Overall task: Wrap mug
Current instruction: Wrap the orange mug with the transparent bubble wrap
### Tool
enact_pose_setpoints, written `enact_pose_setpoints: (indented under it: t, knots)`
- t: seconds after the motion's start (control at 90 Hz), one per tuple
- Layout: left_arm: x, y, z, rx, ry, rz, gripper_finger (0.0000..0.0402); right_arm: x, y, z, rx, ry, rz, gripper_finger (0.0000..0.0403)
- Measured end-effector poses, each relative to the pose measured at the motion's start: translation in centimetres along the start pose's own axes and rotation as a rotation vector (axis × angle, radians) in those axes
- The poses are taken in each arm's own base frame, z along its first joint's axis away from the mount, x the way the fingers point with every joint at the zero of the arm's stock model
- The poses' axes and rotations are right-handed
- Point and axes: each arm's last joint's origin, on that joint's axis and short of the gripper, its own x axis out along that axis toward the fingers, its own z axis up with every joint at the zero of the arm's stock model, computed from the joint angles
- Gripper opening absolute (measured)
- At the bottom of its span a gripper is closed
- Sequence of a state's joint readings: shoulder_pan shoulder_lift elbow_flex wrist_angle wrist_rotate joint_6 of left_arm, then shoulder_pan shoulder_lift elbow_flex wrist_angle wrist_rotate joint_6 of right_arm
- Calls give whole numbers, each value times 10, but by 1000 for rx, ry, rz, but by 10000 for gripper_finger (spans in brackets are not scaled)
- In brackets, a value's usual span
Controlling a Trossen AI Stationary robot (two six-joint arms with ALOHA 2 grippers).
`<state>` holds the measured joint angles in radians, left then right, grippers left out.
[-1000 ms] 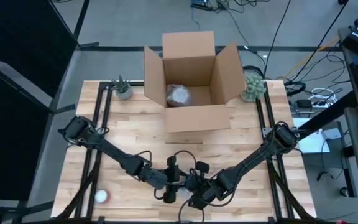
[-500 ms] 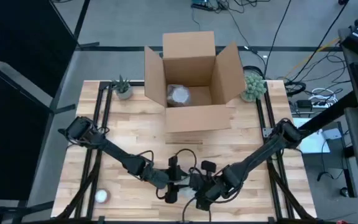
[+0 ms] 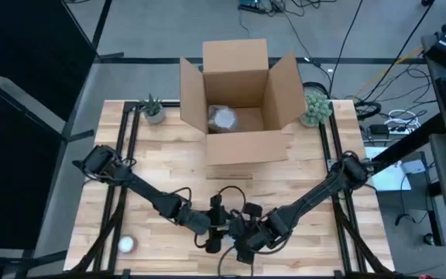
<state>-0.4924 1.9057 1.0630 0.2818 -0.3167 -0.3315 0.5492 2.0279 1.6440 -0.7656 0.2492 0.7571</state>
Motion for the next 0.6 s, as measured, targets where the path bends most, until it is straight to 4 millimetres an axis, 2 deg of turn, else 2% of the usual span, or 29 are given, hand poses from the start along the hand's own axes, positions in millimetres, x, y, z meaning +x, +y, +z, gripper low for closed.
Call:
enact_pose_setpoints:
  t: [0.1, 0.389, 0.6]
  knots:
    - [-1, -1, 1, 1, -3, -3, 183, 12, -6, 4, 6, 31, -5, 0]
    - [-28, -6, 16, 62, 13, -36, 183, 46, -12, 3, -24, 133, 26, 0]
    - [-46, -6, 22, 58, 53, -27, 183, 50, -11, 3, -44, 136, 39, 0]
